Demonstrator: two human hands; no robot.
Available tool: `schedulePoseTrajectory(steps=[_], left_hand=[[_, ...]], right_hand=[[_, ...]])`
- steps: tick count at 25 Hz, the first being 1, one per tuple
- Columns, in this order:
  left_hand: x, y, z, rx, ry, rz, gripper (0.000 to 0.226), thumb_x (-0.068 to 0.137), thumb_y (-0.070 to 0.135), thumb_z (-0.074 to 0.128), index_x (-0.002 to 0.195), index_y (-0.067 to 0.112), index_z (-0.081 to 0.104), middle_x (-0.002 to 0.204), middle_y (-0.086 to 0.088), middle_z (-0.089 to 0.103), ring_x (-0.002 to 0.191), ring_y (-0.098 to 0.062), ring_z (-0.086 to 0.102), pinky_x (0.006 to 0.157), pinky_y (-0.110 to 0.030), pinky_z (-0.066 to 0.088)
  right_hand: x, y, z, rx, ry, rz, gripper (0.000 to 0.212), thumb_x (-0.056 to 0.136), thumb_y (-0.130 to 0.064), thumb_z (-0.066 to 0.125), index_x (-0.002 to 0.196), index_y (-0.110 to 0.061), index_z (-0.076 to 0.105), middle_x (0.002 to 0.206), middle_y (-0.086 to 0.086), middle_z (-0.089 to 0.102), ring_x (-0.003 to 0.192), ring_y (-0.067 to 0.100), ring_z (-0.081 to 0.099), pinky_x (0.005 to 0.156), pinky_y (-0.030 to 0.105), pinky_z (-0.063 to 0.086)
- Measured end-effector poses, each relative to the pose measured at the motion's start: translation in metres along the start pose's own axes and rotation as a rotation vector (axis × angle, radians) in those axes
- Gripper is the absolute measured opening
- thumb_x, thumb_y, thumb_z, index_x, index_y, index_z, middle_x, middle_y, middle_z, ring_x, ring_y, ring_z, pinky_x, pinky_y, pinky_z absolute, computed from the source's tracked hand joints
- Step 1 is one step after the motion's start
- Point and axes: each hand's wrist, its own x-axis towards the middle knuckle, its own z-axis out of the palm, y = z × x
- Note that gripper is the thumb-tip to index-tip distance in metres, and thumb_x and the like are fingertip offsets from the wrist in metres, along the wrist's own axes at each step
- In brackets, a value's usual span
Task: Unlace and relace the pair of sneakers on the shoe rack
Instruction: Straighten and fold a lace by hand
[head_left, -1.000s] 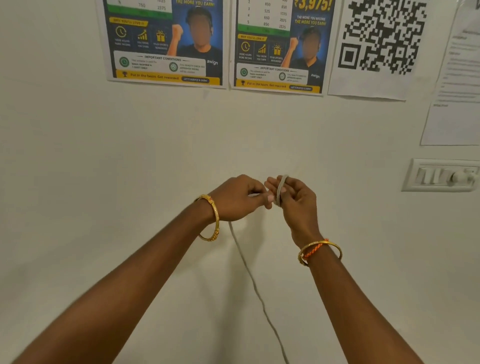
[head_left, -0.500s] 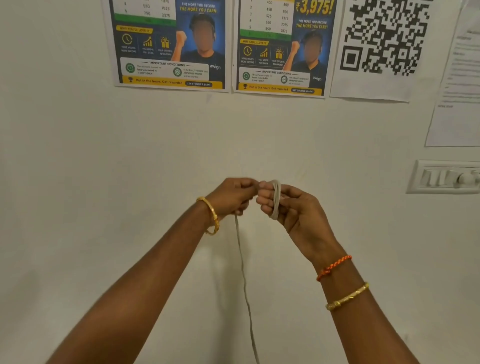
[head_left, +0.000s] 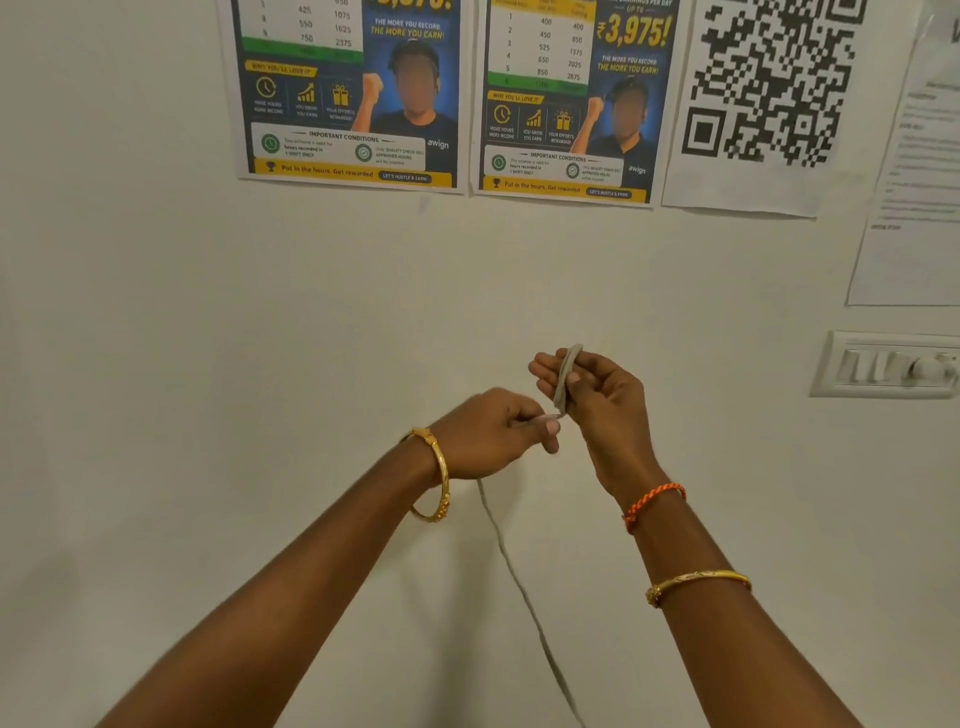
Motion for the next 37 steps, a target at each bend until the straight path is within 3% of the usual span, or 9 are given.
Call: schedulePoseTrajectory(steps=[3, 7, 10, 12, 20, 26, 30, 34, 37], left_hand=[[0.008, 0.004, -0.022, 0.09, 0.105, 0.019, 0.027, 0.093, 0.035, 0.053, 0.081, 0.017, 0.068, 0.058, 0.013, 0.048, 0.048, 0.001, 0.045, 0.051, -0.012, 0.03], [0.024, 0.003, -0.042, 0.119, 0.224, 0.041, 0.026, 0.086, 0.039, 0.062, 0.083, 0.013, 0.069, 0.072, 0.004, 0.061, 0.063, -0.007, 0.052, 0.056, -0.018, 0.036], [0.029, -0.007, -0.043, -0.073, 0.284, 0.057, 0.024, 0.081, 0.037, 0.069, 0.08, 0.012, 0.07, 0.07, 0.0, 0.063, 0.067, -0.009, 0.054, 0.063, -0.024, 0.044], [0.026, -0.015, -0.036, -0.262, 0.308, 0.035, 0.021, 0.083, 0.035, 0.068, 0.078, 0.014, 0.069, 0.06, 0.009, 0.059, 0.056, -0.001, 0.051, 0.055, -0.018, 0.043], [-0.002, -0.039, 0.019, -0.867, 0.023, -0.241, 0.026, 0.099, 0.026, 0.043, 0.081, 0.014, 0.057, 0.062, 0.001, 0.033, 0.04, -0.004, 0.026, 0.039, -0.016, 0.022], [-0.017, -0.028, 0.015, -0.502, -0.104, -0.1, 0.032, 0.098, 0.04, 0.04, 0.094, 0.022, 0.067, 0.059, 0.002, 0.031, 0.048, -0.01, 0.023, 0.045, -0.02, 0.025], [-0.016, -0.013, 0.007, -0.161, -0.103, -0.023, 0.03, 0.099, 0.032, 0.043, 0.097, 0.016, 0.068, 0.066, 0.0, 0.046, 0.047, -0.004, 0.039, 0.05, -0.015, 0.035], [-0.003, -0.004, -0.019, 0.029, 0.076, 0.06, 0.028, 0.093, 0.034, 0.055, 0.083, 0.014, 0.07, 0.079, 0.005, 0.067, 0.076, -0.009, 0.062, 0.072, -0.02, 0.048], [0.009, -0.001, -0.038, 0.089, 0.228, 0.059, 0.024, 0.089, 0.036, 0.06, 0.079, 0.015, 0.068, 0.069, 0.006, 0.061, 0.061, -0.005, 0.052, 0.053, -0.008, 0.038]], right_hand=[[-0.007, 0.01, -0.001, -0.279, -0.042, -0.033, 0.028, 0.096, 0.004, 0.04, 0.116, -0.002, 0.059, 0.098, 0.002, 0.07, 0.088, 0.003, 0.068, 0.078, 0.015, 0.053], [-0.018, 0.01, 0.006, -0.313, -0.147, -0.019, 0.027, 0.095, 0.005, 0.038, 0.109, -0.002, 0.061, 0.095, 0.01, 0.071, 0.088, 0.015, 0.07, 0.083, 0.026, 0.056], [-0.026, -0.003, 0.01, -0.234, -0.192, 0.06, 0.03, 0.095, 0.007, 0.035, 0.107, 0.0, 0.061, 0.092, 0.013, 0.071, 0.085, 0.018, 0.071, 0.077, 0.025, 0.057], [-0.03, -0.011, 0.01, -0.161, -0.23, 0.129, 0.032, 0.093, 0.009, 0.033, 0.106, 0.003, 0.061, 0.092, 0.016, 0.071, 0.084, 0.023, 0.071, 0.077, 0.026, 0.057], [-0.034, -0.028, 0.023, 0.241, -0.208, 0.204, 0.028, 0.099, -0.001, 0.034, 0.105, 0.004, 0.061, 0.102, 0.02, 0.07, 0.095, 0.028, 0.069, 0.081, 0.029, 0.058], [-0.02, -0.024, 0.025, 0.366, -0.028, 0.118, 0.023, 0.099, 0.001, 0.034, 0.105, 0.006, 0.057, 0.104, 0.019, 0.068, 0.097, 0.027, 0.069, 0.086, 0.031, 0.056], [-0.016, -0.008, 0.025, 0.159, 0.043, 0.022, 0.022, 0.098, 0.002, 0.039, 0.109, 0.002, 0.058, 0.104, 0.013, 0.069, 0.097, 0.021, 0.069, 0.084, 0.026, 0.056], [-0.023, 0.006, 0.016, -0.243, 0.011, -0.029, 0.019, 0.098, -0.009, 0.046, 0.095, -0.013, 0.064, 0.09, 0.001, 0.07, 0.083, 0.009, 0.069, 0.071, 0.016, 0.053], [-0.028, 0.008, 0.009, -0.298, -0.063, -0.003, 0.023, 0.099, -0.01, 0.042, 0.098, -0.007, 0.065, 0.087, 0.011, 0.071, 0.081, 0.019, 0.071, 0.076, 0.027, 0.056]])
